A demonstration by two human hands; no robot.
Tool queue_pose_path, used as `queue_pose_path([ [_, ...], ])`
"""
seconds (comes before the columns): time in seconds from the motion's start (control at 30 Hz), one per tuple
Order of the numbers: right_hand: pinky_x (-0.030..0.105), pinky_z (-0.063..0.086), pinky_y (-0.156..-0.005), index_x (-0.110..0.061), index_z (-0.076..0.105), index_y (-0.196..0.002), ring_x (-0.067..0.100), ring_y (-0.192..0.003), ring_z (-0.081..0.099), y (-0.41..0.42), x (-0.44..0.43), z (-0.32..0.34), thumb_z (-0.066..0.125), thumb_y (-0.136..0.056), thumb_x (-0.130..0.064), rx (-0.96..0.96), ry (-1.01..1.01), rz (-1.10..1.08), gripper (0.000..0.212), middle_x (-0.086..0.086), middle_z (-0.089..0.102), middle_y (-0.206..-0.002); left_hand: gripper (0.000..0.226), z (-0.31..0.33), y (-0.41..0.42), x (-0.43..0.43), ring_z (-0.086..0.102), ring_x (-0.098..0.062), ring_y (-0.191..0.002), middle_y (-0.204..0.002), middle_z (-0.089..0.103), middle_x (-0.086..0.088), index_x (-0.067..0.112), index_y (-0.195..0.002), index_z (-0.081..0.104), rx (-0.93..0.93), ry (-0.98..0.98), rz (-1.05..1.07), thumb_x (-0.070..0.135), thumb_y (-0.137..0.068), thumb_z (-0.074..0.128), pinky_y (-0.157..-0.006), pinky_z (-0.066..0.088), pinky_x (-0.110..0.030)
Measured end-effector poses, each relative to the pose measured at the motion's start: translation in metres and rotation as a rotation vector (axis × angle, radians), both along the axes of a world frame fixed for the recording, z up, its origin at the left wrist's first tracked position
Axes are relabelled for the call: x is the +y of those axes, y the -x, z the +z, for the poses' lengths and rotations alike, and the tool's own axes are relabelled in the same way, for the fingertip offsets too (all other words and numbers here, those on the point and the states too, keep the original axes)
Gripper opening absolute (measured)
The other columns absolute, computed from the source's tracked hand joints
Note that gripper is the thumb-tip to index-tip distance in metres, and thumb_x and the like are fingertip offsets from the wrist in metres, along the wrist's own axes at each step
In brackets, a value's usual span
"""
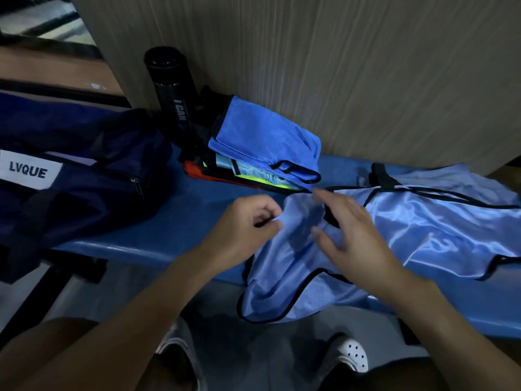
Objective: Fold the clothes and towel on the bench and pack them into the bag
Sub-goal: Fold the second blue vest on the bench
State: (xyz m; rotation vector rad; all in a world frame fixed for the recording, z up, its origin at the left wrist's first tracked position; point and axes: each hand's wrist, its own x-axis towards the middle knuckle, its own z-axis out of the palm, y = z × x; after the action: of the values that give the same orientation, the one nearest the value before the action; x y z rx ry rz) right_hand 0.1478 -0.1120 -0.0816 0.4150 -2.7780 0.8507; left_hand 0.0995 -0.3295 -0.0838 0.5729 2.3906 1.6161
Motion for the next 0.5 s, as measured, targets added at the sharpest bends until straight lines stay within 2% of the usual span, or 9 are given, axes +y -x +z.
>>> queue_pose_path([
  [0.07, 0.034, 0.03, -0.111, -0.023, 0.036, -0.148, 0.011, -0.134, 0.04, 0.012, -0.004, 0.0, 0.053, -0.09, -0.023, -0.052, 0.081, 0.045, 0.06, -0.005, 0.048, -0.141, 0.013, 0.005, -0.003, 0.003, 0.07, -0.011, -0.081, -0.084, 0.073, 0.0, 0.015, -0.086, 0.069, -0.042, -0.048, -0.066, 0.002, -0.086, 0.073, -0.077, 0.054, -0.022],
  [0.13, 0.041, 0.029, -0.11, -0.028, 0.046, -0.141, 0.009, -0.133, 0.039, 0.019, -0.006, -0.003, 0.055, -0.087, -0.023, -0.098, 0.088, 0.072, 0.054, -0.011, 0.052, -0.134, 0.019, 0.008, -0.005, 0.005, 0.069, -0.007, -0.082, -0.084, 0.074, 0.005, 0.017, -0.087, 0.071, -0.079, -0.07, -0.094, -0.001, -0.083, 0.075, -0.078, 0.053, -0.02],
  [0.2, 0.044, 0.032, -0.102, -0.03, 0.064, -0.112, 0.006, -0.119, 0.046, 0.021, -0.007, -0.007, 0.058, -0.084, -0.025, -0.078, 0.068, 0.065, 0.029, -0.019, 0.059, -0.108, 0.025, 0.01, -0.006, 0.002, 0.069, -0.009, -0.084, -0.087, 0.074, 0.004, 0.019, -0.091, 0.071, -0.093, -0.082, -0.096, -0.004, -0.082, 0.074, -0.081, 0.054, -0.022],
  [0.27, 0.046, 0.038, -0.092, -0.026, 0.064, -0.085, 0.006, -0.098, 0.05, 0.023, -0.005, -0.009, 0.061, -0.082, -0.023, -0.002, 0.056, 0.05, 0.006, -0.02, 0.057, -0.085, 0.031, 0.009, -0.003, -0.001, 0.069, -0.017, -0.082, -0.095, 0.072, 0.003, 0.02, -0.102, 0.069, -0.088, -0.05, -0.076, -0.003, -0.082, 0.075, -0.081, 0.056, -0.028],
  [0.33, 0.041, 0.043, -0.086, -0.022, 0.061, -0.08, 0.006, -0.084, 0.051, 0.021, -0.001, -0.008, 0.061, -0.083, -0.02, 0.045, 0.078, 0.013, 0.004, -0.017, 0.057, -0.08, 0.043, 0.006, 0.0, -0.004, 0.066, -0.02, -0.077, -0.107, 0.067, 0.001, 0.02, -0.119, 0.064, -0.096, 0.064, -0.066, 0.003, -0.082, 0.077, -0.082, 0.058, -0.037],
  [0.37, 0.036, 0.044, -0.085, -0.021, 0.059, -0.079, 0.006, -0.082, 0.053, 0.019, 0.001, -0.006, 0.059, -0.084, -0.019, 0.048, 0.103, -0.004, 0.005, -0.015, 0.059, -0.08, 0.043, 0.005, 0.0, -0.006, 0.065, -0.016, -0.074, -0.107, 0.068, 0.0, 0.018, -0.121, 0.064, -0.119, 0.108, -0.087, 0.004, -0.083, 0.077, -0.081, 0.058, -0.039],
  [0.43, 0.023, 0.045, -0.082, -0.02, 0.055, -0.077, 0.007, -0.086, 0.059, 0.013, 0.005, 0.001, 0.056, -0.084, -0.017, -0.016, 0.207, -0.02, 0.007, -0.008, 0.065, -0.085, 0.017, 0.001, -0.001, -0.007, 0.065, -0.008, -0.071, -0.089, 0.071, 0.004, 0.016, -0.099, 0.071, -0.153, 0.158, -0.143, 0.007, -0.085, 0.076, -0.074, 0.057, -0.034],
  [0.47, 0.018, 0.045, -0.081, -0.019, 0.053, -0.076, 0.006, -0.09, 0.061, 0.01, 0.006, 0.005, 0.055, -0.082, -0.015, -0.064, 0.256, -0.012, 0.007, -0.005, 0.067, -0.089, 0.011, 0.0, -0.002, -0.007, 0.064, -0.004, -0.068, -0.077, 0.07, 0.009, 0.019, -0.085, 0.07, -0.147, 0.185, -0.152, 0.009, -0.086, 0.075, -0.07, 0.054, -0.029],
  [0.5, 0.017, 0.045, -0.083, -0.019, 0.053, -0.077, 0.005, -0.095, 0.062, 0.008, 0.008, 0.007, 0.054, -0.079, -0.012, -0.109, 0.276, 0.003, 0.007, -0.003, 0.068, -0.092, 0.015, -0.001, -0.004, -0.007, 0.062, -0.002, -0.065, -0.069, 0.067, 0.011, 0.021, -0.077, 0.068, -0.129, 0.202, -0.144, 0.012, -0.088, 0.074, -0.067, 0.05, -0.025],
])
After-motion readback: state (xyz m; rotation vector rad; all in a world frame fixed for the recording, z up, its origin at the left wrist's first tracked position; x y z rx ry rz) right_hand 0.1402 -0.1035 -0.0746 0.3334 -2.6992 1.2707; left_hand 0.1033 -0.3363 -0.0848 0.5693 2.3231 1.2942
